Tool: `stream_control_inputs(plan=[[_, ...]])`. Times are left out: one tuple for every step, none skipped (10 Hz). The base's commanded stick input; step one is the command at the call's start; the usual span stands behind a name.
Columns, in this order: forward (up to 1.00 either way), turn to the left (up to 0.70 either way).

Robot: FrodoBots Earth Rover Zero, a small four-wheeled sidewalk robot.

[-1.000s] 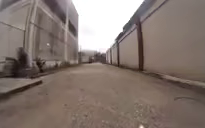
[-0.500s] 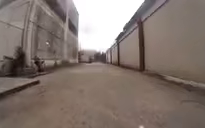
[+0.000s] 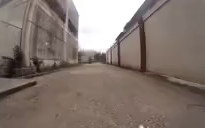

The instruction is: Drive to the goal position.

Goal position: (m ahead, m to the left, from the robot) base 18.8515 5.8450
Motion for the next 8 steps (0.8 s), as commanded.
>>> stream_control_inputs(plan=[[0.30, 0.00], [0.30, 0.00], [0.30, 0.00], [0.30, 0.00], [0.30, 0.00], [0.30, 0.00], [0.30, 0.00], [0.30, 0.00]])
